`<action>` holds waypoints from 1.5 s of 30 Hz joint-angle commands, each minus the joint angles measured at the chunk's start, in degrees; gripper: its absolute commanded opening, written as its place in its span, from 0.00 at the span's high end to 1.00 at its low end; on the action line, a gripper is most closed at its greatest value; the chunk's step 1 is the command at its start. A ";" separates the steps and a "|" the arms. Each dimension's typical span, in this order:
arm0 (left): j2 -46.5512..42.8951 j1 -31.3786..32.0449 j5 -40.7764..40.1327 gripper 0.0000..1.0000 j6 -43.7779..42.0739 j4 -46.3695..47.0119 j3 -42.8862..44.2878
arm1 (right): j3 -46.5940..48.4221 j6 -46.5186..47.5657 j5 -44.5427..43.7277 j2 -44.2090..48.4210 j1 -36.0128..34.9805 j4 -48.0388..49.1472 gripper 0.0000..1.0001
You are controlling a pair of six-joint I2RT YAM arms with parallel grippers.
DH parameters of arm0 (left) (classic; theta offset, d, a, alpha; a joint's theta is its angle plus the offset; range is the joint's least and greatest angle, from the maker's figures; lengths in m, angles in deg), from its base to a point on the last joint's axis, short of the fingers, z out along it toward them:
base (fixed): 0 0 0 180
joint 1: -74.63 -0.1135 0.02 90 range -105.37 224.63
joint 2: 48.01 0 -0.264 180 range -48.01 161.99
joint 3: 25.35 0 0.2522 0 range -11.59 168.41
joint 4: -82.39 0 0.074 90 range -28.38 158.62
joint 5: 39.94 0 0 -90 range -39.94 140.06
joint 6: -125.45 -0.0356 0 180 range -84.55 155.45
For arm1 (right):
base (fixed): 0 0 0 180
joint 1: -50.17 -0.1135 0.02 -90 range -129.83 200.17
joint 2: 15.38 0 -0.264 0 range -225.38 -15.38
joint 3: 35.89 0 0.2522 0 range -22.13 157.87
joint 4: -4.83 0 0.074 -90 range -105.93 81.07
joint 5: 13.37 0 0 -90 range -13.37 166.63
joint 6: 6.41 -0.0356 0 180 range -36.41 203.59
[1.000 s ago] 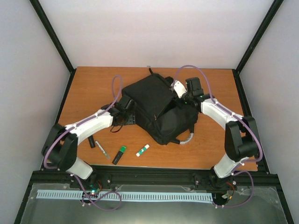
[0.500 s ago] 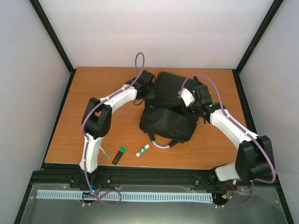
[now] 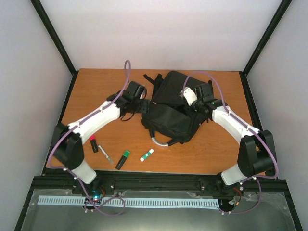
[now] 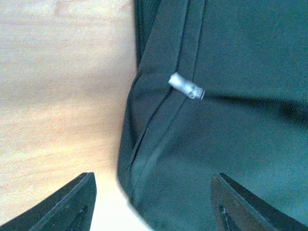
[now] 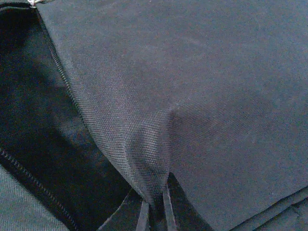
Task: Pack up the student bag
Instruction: Adjust the student bag at the center of the board.
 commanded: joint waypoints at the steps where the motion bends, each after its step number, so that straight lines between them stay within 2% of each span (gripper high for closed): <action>1: -9.91 4.13 1.41 0.37 4.46 -4.45 -10.59 | 4.81 -2.56 0.40 1.19 -0.18 -0.80 0.97; 6: -20.40 10.03 1.81 0.41 6.48 -7.48 -21.01 | 7.17 -7.30 -0.02 1.30 -0.17 -7.96 0.97; 10: -24.24 12.61 5.41 0.41 6.32 -5.93 -29.16 | 4.44 -6.96 0.21 2.48 -0.18 -5.20 0.97; 12: -24.03 14.94 5.35 0.40 6.80 -5.63 -30.50 | 3.97 -6.92 0.76 2.49 -0.18 -4.93 0.97; 15: -22.19 19.46 1.21 0.36 6.99 -6.04 -30.69 | 2.10 -6.53 0.55 3.95 -0.18 -3.49 0.97; 19: -19.22 21.33 -3.95 0.36 6.94 -5.88 -29.86 | -0.33 -6.13 -0.33 5.71 -0.18 -2.11 0.97; 25: -14.83 22.38 -2.62 0.42 2.14 -3.35 -28.45 | -1.11 -6.09 0.44 5.75 -0.17 -1.73 0.97; 33: -9.14 25.18 -2.55 0.43 -0.09 -3.67 -25.67 | -1.40 -5.93 0.18 5.34 -0.07 -1.32 0.97; 40: -4.66 26.45 -5.03 0.55 -0.11 -5.54 -24.56 | -1.39 -5.89 0.26 4.61 -0.09 -1.24 0.97; 45: -3.32 26.74 -4.80 0.60 1.06 -6.76 -25.09 | -1.39 -5.90 0.24 4.28 -0.09 -1.16 0.97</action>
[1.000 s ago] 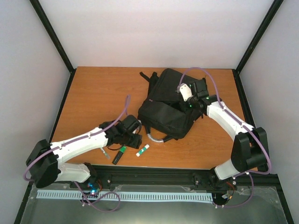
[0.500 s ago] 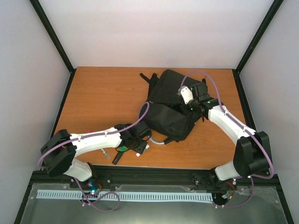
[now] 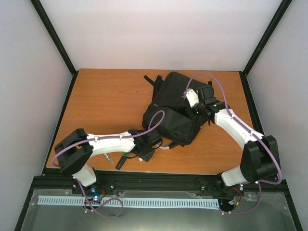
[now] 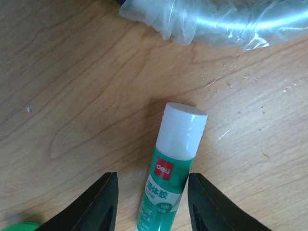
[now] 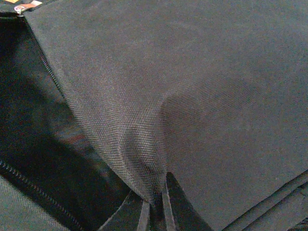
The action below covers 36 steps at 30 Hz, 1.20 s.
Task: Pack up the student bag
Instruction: Adjust the student bag at the center of the board, then pick up the stationery from the center of the board.
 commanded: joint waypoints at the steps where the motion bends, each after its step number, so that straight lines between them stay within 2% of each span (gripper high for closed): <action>1: 0.73 1.03 -0.95 0.60 0.58 -1.70 1.00 | -0.04 -0.31 1.30 0.61 -0.05 2.26 0.97; 8: -1.42 1.05 -0.48 0.70 2.14 -2.45 -1.30 | -0.13 -0.23 1.21 0.70 -0.09 2.33 0.97; 18: -0.90 1.16 0.80 0.71 3.28 -3.13 -2.00 | -0.12 -0.17 1.34 0.77 -0.09 2.43 0.97; 21: 0.19 1.62 -0.59 0.79 2.78 -3.83 -1.60 | -0.27 0.08 1.46 0.70 -0.09 2.48 0.97; 24: 0.77 1.86 -1.59 0.82 2.93 -4.76 -0.94 | -0.21 0.11 1.77 0.78 0.00 2.43 0.97; 31: -5.08 2.31 -0.83 0.87 3.37 -9.64 3.14 | -0.29 0.24 2.53 0.57 0.09 2.58 0.97; 36: -12.15 2.31 1.80 0.90 0.06 -10.19 11.35 | -0.14 0.50 3.40 1.26 0.11 2.59 0.97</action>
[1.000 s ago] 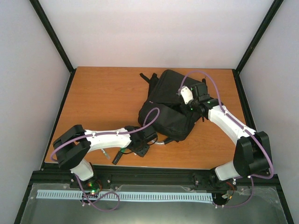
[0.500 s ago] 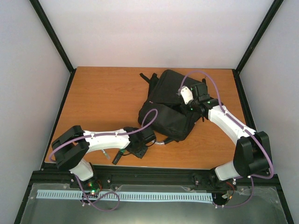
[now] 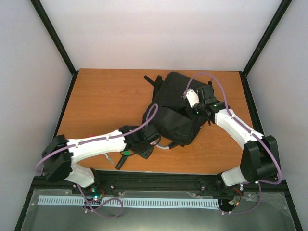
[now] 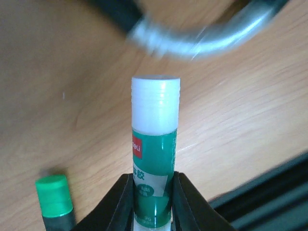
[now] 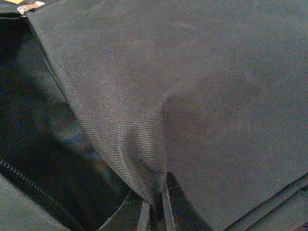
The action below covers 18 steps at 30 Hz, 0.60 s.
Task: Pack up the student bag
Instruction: Pick up the stationery from the center of the board, then place the stationery in the student bag.
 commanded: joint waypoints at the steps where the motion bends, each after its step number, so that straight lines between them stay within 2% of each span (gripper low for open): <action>1: -5.58 0.84 1.72 0.92 -3.25 -0.08 10.64 | 0.05 0.36 3.01 1.43 0.02 2.35 0.97; 6: 1.94 0.13 -0.20 0.99 -8.98 3.46 23.36 | -0.10 0.29 4.05 2.00 0.00 2.58 0.97; 10: 10.04 -2.39 5.68 0.99 -10.80 6.81 32.11 | -0.16 0.01 4.97 2.21 0.00 2.68 0.97; 14: 16.07 -4.93 10.74 0.99 -10.91 8.87 37.42 | -0.31 0.00 5.24 2.98 0.15 2.75 0.97; 18: 20.74 -8.07 14.25 0.99 -9.68 11.16 38.63 | -0.42 0.02 5.71 3.74 0.42 2.90 0.97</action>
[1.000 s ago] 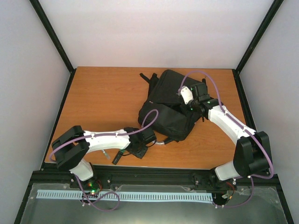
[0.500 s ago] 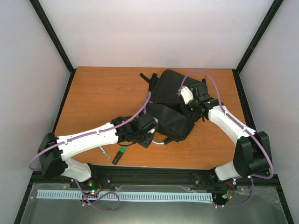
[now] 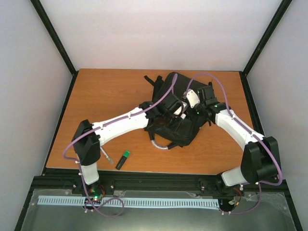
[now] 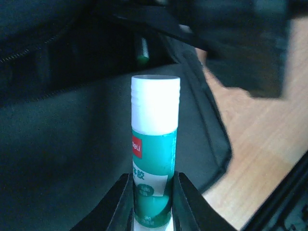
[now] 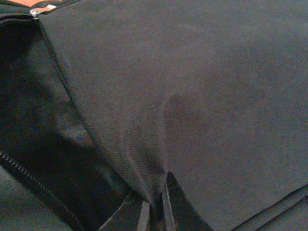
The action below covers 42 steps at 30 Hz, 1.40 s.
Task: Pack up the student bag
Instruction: Place the stationery in the student bag.
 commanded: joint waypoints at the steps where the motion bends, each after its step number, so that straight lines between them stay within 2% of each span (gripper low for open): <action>1: 4.02 -3.87 5.27 0.99 -0.41 3.55 3.15 | -0.09 -0.16 3.73 3.36 0.21 2.77 0.97; 12: 14.64 -11.32 10.85 0.99 0.95 3.69 10.15 | -0.63 0.78 7.86 3.48 0.75 2.82 0.97; 18: 20.34 -11.60 10.96 0.99 1.56 1.31 16.80 | -0.77 0.61 7.81 3.51 0.77 2.99 0.97; 24: 18.69 -11.60 6.16 0.97 3.58 4.52 17.64 | -0.66 0.88 8.30 2.93 0.90 2.58 0.97; 27: 15.65 -11.60 4.78 0.87 3.93 4.37 17.20 | -0.56 0.70 8.90 2.73 1.20 2.52 0.97; 31: 10.62 -11.60 5.31 0.61 3.83 4.40 13.22 | -0.58 0.70 9.42 2.85 1.69 2.48 0.97; 34: 6.84 -11.53 5.90 0.52 3.98 4.60 9.01 | -0.48 0.61 9.78 2.72 1.77 2.40 0.97; 37: 2.67 -11.51 7.56 0.56 4.53 6.12 3.48 | -0.47 0.61 10.04 2.63 1.85 2.40 0.97; 42: -0.76 -10.85 15.53 0.83 7.35 10.54 -5.86 | -0.40 0.60 10.31 2.28 1.80 2.44 0.97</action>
